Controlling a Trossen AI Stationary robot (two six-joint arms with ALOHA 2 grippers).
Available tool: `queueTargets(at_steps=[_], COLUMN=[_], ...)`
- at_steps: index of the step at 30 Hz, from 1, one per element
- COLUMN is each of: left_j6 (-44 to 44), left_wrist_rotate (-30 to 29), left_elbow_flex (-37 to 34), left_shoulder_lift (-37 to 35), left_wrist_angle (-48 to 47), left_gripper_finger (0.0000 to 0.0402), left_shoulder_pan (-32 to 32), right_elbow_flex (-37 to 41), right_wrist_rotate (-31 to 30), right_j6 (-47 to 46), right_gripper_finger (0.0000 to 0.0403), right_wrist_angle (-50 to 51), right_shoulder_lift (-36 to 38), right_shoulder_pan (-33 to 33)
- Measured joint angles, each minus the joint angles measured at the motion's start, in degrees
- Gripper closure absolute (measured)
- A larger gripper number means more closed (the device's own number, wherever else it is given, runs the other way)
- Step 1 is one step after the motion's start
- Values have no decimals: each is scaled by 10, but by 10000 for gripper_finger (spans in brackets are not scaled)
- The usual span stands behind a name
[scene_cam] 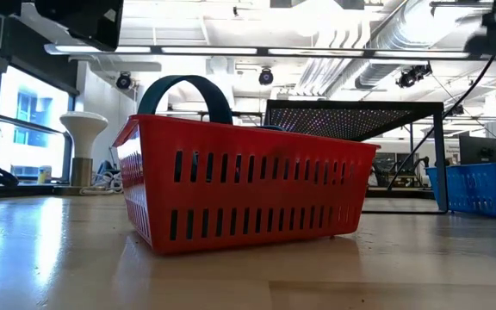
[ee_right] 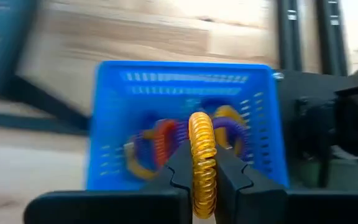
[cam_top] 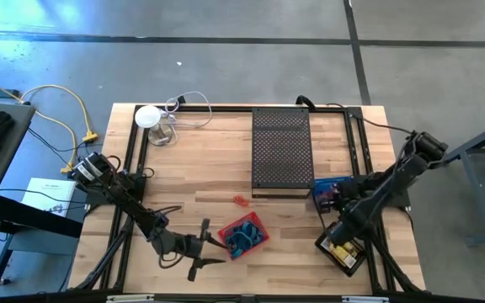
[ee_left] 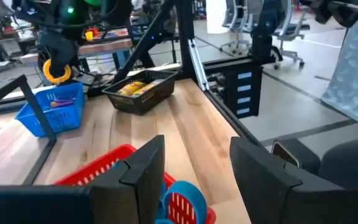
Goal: Pick & Place Office Desk Supplies
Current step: Put the yellow spring keychain into the blue basket, then put the red basket on the shelf
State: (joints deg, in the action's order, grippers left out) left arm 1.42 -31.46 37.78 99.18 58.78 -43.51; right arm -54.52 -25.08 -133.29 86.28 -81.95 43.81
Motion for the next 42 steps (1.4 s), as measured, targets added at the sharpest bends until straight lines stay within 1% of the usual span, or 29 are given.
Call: queueTargets(at_steps=[4,7,10,16,18,21,24,26,27,29,31,32,33,35,36,38,40,42], left_j6=[-9,-24,-23,-23,-23,-24,-52,-67,-59,-2,71,91,95,64,39,-13,-54,-68], left_wrist_rotate=[1,1,1,1,1,0,-4,-4,-4,-5,-10,-15,-19,-25,-29,-31,-17,-4], left_elbow_flex=[0,0,0,0,0,0,0,0,0,0,0,0,0,0,0,0,0,0], left_shoulder_lift=[0,0,0,0,0,0,0,0,0,0,0,0,0,0,0,0,0,0], left_wrist_angle=[-19,-26,-27,-27,-27,-23,-6,-7,-11,-28,-51,-60,-65,-87,-103,-128,-149,-163], left_gripper_finger=[227,227,227,227,227,227,227,227,227,227,227,227,227,227,227,227,227,227], left_shoulder_pan=[0,0,0,3,5,6,6,6,6,3,-3,-7,-10,-11,-6,7,19,28], right_elbow_flex=[43,70,82,82,82,82,79,71,65,51,38,34,31,30,30,30,30,30], right_wrist_rotate=[33,36,36,7,-2,-4,-9,-46,-77,-155,-251,-298,-344,-412,-433,-453,-454,-450], right_j6=[15,15,22,56,61,67,76,68,61,56,62,73,87,134,164,227,294,359], right_gripper_finger=[366,345,316,234,213,194,189,188,188,188,188,188,188,188,188,188,188,188], right_wrist_angle=[-17,-28,-49,-59,-58,-58,-63,-65,-71,-89,-121,-144,-173,-241,-271,-338,-399,-457], right_shoulder_lift=[0,0,0,0,1,6,7,7,7,7,7,7,7,7,7,7,7,7], right_shoulder_pan=[-21,-27,-31,-31,-31,-30,-22,-10,-2,16,38,49,60,77,83,88,87,87])
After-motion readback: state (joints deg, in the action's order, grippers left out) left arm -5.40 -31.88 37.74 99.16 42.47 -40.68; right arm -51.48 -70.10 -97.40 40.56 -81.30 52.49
